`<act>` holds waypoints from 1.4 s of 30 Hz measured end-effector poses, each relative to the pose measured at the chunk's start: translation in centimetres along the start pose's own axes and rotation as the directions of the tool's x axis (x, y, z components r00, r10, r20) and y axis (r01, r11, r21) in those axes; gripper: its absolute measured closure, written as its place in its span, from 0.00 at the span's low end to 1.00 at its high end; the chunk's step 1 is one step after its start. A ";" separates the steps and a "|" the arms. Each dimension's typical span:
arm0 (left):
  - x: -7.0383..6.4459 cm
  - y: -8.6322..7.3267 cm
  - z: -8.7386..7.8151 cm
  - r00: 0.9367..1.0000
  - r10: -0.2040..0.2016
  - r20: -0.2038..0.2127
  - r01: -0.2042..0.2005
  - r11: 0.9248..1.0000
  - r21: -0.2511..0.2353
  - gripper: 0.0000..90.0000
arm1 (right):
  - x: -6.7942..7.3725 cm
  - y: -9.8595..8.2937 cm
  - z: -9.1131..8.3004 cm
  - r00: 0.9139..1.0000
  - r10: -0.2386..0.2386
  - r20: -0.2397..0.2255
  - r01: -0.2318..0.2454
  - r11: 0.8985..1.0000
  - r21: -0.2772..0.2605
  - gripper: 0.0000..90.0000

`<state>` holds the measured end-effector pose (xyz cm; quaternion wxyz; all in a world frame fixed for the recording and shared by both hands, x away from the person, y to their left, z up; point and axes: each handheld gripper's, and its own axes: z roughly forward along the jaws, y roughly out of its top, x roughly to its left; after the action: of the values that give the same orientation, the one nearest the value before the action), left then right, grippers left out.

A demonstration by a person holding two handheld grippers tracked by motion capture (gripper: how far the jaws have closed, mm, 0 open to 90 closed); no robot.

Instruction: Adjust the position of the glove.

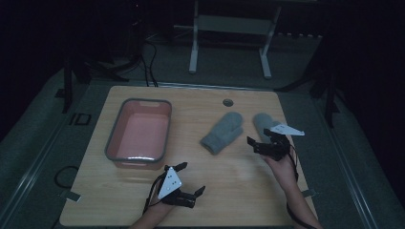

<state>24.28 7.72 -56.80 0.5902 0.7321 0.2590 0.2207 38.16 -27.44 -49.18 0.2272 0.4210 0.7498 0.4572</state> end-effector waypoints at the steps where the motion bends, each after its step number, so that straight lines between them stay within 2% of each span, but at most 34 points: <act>1: 0.0 0.0 0.0 1.000 -0.002 0.001 0.002 1.000 0.000 0.00 | 0.2 0.2 0.5 1.000 -0.008 -0.001 0.008 1.000 0.000 0.17; 4: 0.1 0.0 0.0 1.000 -0.008 0.002 0.008 1.000 -0.001 0.00 | 0.6 0.9 2.0 0.999 -0.047 -0.001 0.047 0.999 0.011 0.20; 5: 0.0 0.0 0.0 1.000 -0.007 0.002 0.007 1.000 -0.001 0.00 | 0.8 1.3 3.0 0.998 -0.051 -0.021 0.052 0.998 0.027 0.20; 6: 0.0 0.0 0.0 1.000 -0.007 0.002 0.007 1.000 -0.001 0.00 | 0.8 1.3 3.0 0.998 -0.051 -0.021 0.052 0.998 0.027 0.20; 7: 0.0 0.0 0.0 1.000 -0.006 0.002 0.006 1.000 -0.002 0.00 | 1.0 1.8 4.0 0.997 -0.055 -0.053 0.057 0.997 0.043 0.21; 9: 0.0 0.0 0.0 1.000 -0.008 0.005 0.008 1.000 -0.002 0.00 | 1.0 2.1 4.5 0.997 -0.055 -0.058 0.058 0.997 0.050 0.21; 10: 0.0 0.0 0.0 1.000 -0.009 0.006 0.009 1.000 -0.002 0.00 | 1.2 2.6 5.3 0.995 -0.064 -0.080 0.068 0.996 0.055 0.24; 11: 0.0 0.0 0.0 1.000 -0.010 0.007 0.010 1.000 -0.003 0.00 | 1.2 2.6 5.3 0.995 -0.064 -0.080 0.068 0.996 0.055 0.24; 12: 0.1 0.0 0.0 1.000 -0.013 0.010 0.013 1.000 -0.004 0.00 | 1.2 3.1 6.1 0.994 -0.075 -0.082 0.081 0.995 0.066 0.24; 13: 0.1 0.0 0.0 1.000 -0.013 0.010 0.013 1.000 -0.004 0.00 | 1.2 3.1 6.1 0.994 -0.075 -0.082 0.081 0.995 0.066 0.24; 18: 0.1 0.0 0.0 1.000 -0.014 0.010 0.014 1.000 -0.004 0.00 | 1.1 4.0 8.6 0.993 -0.094 -0.072 0.100 0.992 0.081 0.25; 22: 0.1 0.0 0.0 1.000 -0.017 0.012 0.017 1.000 -0.005 0.00 | 0.8 3.8 10.0 0.993 -0.083 -0.083 0.092 0.990 0.104 0.26; 24: 0.1 0.0 0.0 1.000 -0.018 0.013 0.018 1.000 -0.005 0.00 | 0.8 3.2 11.3 0.992 -0.084 -0.091 0.096 0.986 0.135 0.28; 25: 0.1 0.0 0.0 1.000 -0.018 0.013 0.018 1.000 -0.004 0.00 | 0.8 3.2 11.3 0.992 -0.084 -0.091 0.096 0.986 0.135 0.28; 29: 0.1 0.0 0.0 1.000 -0.018 0.012 0.018 1.000 -0.004 0.00 | 1.1 2.5 13.1 0.991 -0.072 -0.116 0.091 0.981 0.169 0.29; 34: 0.1 0.0 0.0 1.000 -0.023 0.011 0.023 1.000 -0.002 0.00 | 1.4 1.8 14.3 0.992 -0.057 -0.109 0.077 0.978 0.195 0.29; 36: 0.1 0.0 0.0 1.000 -0.022 0.011 0.022 1.000 -0.002 0.00 | 1.9 1.3 14.7 0.991 -0.095 -0.093 0.112 0.973 0.203 0.29; 37: 0.1 0.0 0.0 1.000 -0.022 0.011 0.022 1.000 -0.002 0.00 | 1.9 1.3 14.7 0.991 -0.095 -0.093 0.112 0.973 0.203 0.29; 39: 0.1 0.0 0.0 1.000 -0.022 0.012 0.022 1.000 -0.002 0.00 | 2.2 1.1 14.7 0.987 -0.139 -0.075 0.153 0.965 0.213 0.33; 40: 0.1 0.0 0.0 1.000 -0.023 0.012 0.023 1.000 -0.002 0.00 | 2.3 1.0 14.8 0.987 -0.147 -0.064 0.158 0.964 0.214 0.35; 41: 0.1 0.0 0.0 1.000 -0.023 0.012 0.023 1.000 -0.002 0.00 | 2.5 0.9 14.8 0.988 -0.144 -0.051 0.152 0.965 0.215 0.41; 42: 0.1 0.0 0.0 1.000 -0.023 0.012 0.023 1.000 -0.002 0.00 | 2.5 0.9 14.8 0.988 -0.144 -0.051 0.152 0.965 0.215 0.41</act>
<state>24.39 7.80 -56.80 0.5951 0.7297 0.2634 0.2098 47.92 -17.88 -55.35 0.2001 0.3780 0.8286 0.3613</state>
